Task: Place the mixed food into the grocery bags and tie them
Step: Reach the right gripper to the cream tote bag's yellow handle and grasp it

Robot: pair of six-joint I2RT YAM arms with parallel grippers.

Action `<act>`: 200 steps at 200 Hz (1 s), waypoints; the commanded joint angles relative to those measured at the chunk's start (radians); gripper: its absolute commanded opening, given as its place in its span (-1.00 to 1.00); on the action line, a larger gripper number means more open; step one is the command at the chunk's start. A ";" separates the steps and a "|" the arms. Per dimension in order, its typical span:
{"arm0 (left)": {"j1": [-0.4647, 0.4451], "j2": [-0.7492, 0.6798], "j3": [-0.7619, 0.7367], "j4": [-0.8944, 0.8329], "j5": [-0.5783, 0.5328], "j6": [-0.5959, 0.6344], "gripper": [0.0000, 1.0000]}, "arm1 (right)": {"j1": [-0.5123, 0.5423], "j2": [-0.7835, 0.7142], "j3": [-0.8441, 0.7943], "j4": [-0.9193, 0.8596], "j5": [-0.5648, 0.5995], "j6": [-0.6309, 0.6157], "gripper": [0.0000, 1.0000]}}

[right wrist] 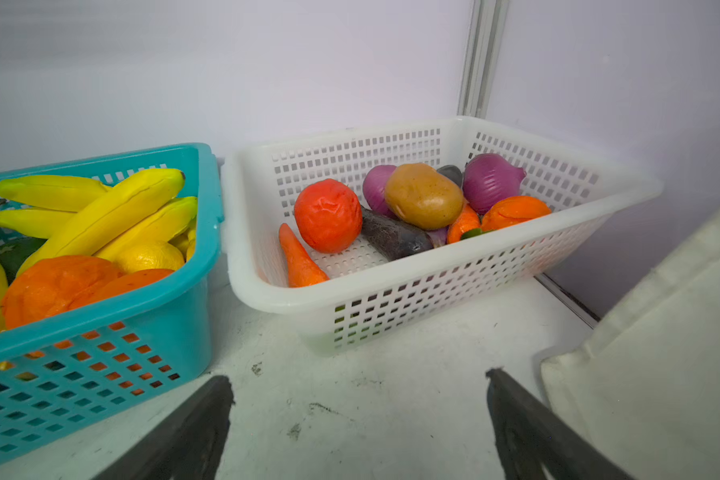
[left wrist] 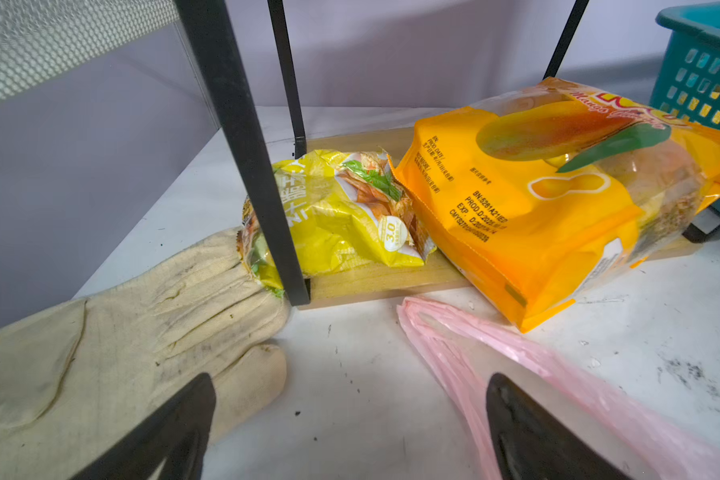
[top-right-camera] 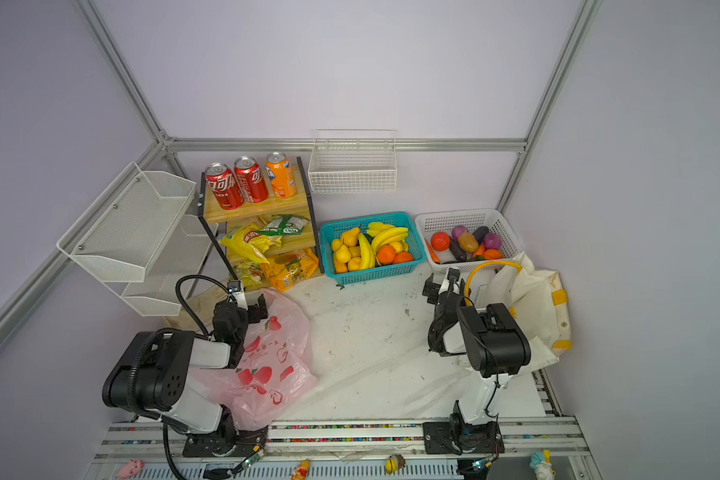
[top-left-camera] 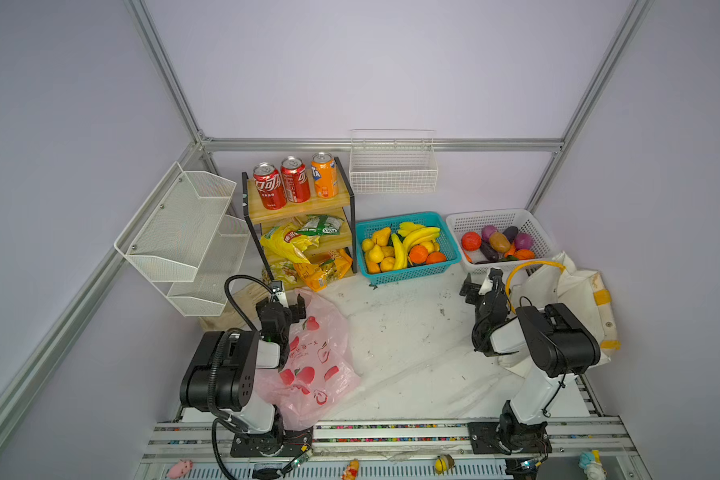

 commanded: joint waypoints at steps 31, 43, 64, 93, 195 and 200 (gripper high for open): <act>0.005 -0.006 0.031 0.044 0.021 0.028 0.99 | 0.004 -0.006 0.002 0.055 0.000 -0.014 0.95; 0.004 -0.007 0.031 0.044 0.023 0.029 0.99 | 0.004 -0.006 0.003 0.055 0.000 -0.013 0.95; 0.004 -0.006 0.031 0.045 0.023 0.028 0.99 | 0.004 -0.006 0.000 0.055 0.000 -0.013 0.95; 0.004 -0.007 0.031 0.046 0.022 0.028 0.99 | 0.003 -0.006 0.001 0.055 0.000 -0.014 0.95; 0.007 -0.008 0.030 0.046 0.019 0.021 0.99 | 0.004 -0.006 0.001 0.055 0.000 -0.014 0.95; 0.008 -0.008 0.030 0.047 0.020 0.021 0.99 | 0.003 -0.007 0.001 0.055 0.000 -0.013 0.95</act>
